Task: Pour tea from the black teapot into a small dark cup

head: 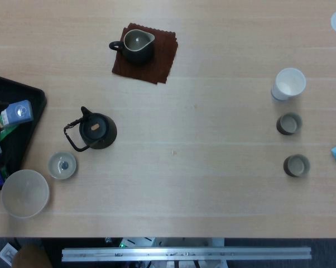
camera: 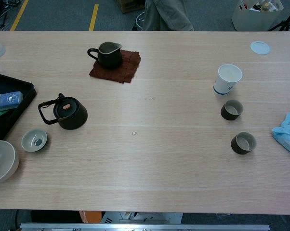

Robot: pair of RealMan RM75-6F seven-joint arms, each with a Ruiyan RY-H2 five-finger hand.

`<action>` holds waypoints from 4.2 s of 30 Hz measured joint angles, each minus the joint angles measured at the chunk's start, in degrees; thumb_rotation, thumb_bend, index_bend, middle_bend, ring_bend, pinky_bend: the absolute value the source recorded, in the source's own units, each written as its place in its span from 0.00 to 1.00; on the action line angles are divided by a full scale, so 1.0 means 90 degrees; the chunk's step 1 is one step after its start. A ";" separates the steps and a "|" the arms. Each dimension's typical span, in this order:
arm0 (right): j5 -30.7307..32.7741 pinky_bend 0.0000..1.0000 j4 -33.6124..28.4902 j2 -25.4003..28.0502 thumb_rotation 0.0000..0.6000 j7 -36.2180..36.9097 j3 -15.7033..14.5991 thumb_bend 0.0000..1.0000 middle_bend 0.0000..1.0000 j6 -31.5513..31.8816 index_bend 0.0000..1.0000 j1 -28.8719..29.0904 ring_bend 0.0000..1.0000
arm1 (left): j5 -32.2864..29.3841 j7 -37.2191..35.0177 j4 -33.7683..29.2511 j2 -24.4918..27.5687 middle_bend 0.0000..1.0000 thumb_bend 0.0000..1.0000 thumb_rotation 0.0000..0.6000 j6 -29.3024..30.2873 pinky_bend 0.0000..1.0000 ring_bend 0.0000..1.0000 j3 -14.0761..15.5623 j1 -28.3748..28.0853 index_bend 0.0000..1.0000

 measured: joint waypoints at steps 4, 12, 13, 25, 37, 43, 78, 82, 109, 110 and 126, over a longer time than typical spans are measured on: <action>0.0011 0.15 0.0011 -0.0005 1.00 0.0003 0.0007 0.06 0.23 -0.0046 0.18 0.0019 0.10 | -0.0019 0.0040 -0.0011 -0.0012 0.21 0.29 1.00 -0.0054 0.09 0.16 0.0003 -0.0020 0.17; -0.0018 0.15 0.0009 -0.0007 1.00 0.0024 0.0029 0.06 0.23 -0.0028 0.18 0.0033 0.10 | 0.0014 0.0020 -0.0020 -0.0017 0.21 0.29 1.00 -0.0037 0.09 0.16 -0.0007 -0.0032 0.17; -0.0017 0.15 0.0011 -0.0007 1.00 0.0029 0.0032 0.06 0.23 -0.0028 0.18 0.0035 0.10 | 0.0017 0.0007 -0.0014 -0.0018 0.21 0.29 1.00 -0.0034 0.09 0.16 -0.0011 -0.0034 0.17; -0.0005 0.15 0.0015 0.0000 1.00 0.0056 0.0126 0.06 0.23 -0.0062 0.18 0.0123 0.10 | 0.0194 -0.0095 0.0035 0.0004 0.21 0.29 1.00 -0.0148 0.09 0.16 -0.0037 -0.0192 0.18; -0.0052 0.15 -0.0262 0.0231 1.00 0.0031 0.0382 0.06 0.23 -0.0080 0.18 0.0380 0.10 | 0.0600 -0.0347 0.0198 0.0038 0.21 0.29 1.00 -0.0690 0.09 0.16 -0.0017 -0.0687 0.18; 0.0041 0.15 -0.0457 0.0403 1.00 -0.0067 0.0553 0.06 0.23 -0.0141 0.18 0.0525 0.10 | 0.0859 -0.0463 0.0358 0.0005 0.20 0.29 1.00 -0.1215 0.09 0.16 0.0082 -0.1054 0.18; 0.0280 0.15 -0.0313 0.0304 1.00 -0.0009 0.0497 0.06 0.23 -0.0342 0.18 0.0606 0.10 | 0.0141 0.0052 0.0960 -0.1491 0.03 0.29 1.00 -0.2857 0.06 0.04 0.0215 -0.2068 0.00; 0.0312 0.15 -0.0256 0.0294 1.00 0.0037 0.0487 0.06 0.23 -0.0337 0.18 0.0582 0.10 | -0.0099 0.0269 0.1038 -0.1639 0.00 0.29 1.00 -0.3049 0.04 0.00 0.0202 -0.2137 0.00; 0.0395 0.15 -0.0133 0.0232 1.00 0.0149 0.0436 0.06 0.23 -0.0252 0.18 0.0443 0.10 | -0.1149 0.1182 0.2108 -0.1935 0.00 0.29 1.00 -0.3375 0.04 0.00 -0.0038 -0.2510 0.00; 0.0398 0.15 -0.0133 0.0232 1.00 0.0151 0.0436 0.06 0.23 -0.0247 0.18 0.0438 0.10 | -0.1185 0.1184 0.2153 -0.1942 0.00 0.29 1.00 -0.3386 0.04 0.00 -0.0062 -0.2529 0.00; 0.0450 0.15 -0.0086 0.0232 1.00 0.0236 0.0412 0.06 0.23 -0.0143 0.18 0.0298 0.10 | -0.1744 0.1179 0.3047 -0.2236 0.00 0.29 1.00 -0.3610 0.04 0.00 -0.0434 -0.2915 0.00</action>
